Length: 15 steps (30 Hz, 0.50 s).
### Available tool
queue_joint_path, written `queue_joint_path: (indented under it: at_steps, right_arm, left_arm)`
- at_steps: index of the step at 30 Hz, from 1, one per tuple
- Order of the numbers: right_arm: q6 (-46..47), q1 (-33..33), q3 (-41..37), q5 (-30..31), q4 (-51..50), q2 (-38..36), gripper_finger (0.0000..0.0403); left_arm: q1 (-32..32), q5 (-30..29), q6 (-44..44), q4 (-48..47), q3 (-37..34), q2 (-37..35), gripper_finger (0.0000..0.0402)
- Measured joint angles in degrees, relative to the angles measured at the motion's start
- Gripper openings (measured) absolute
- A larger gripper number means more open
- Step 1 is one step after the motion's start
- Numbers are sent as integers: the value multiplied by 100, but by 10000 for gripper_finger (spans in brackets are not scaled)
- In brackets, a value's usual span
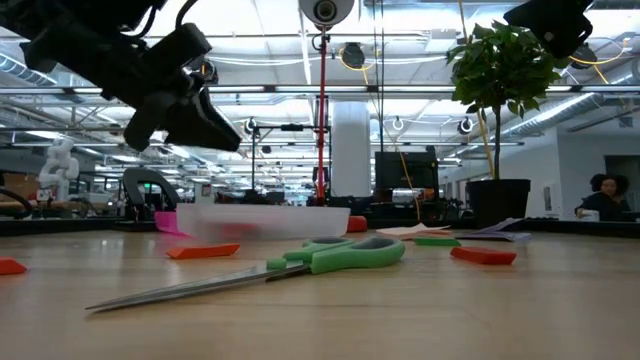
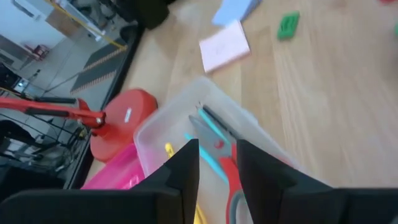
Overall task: Pack school essentials
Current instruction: Put the green scissors into the pink supply box
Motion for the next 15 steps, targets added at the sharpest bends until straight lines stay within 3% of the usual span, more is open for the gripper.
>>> queue_joint_path:
  at_steps: [8,15]
  right_arm:
    - [-563,-188,0,76,609,579,281]
    - [-1182,-824,2,-1102,1721,1601,280]
  left_arm:
    - [-92,7,-304,-284,409,-2,106]
    - [-325,9,-526,-782,829,-4,106]
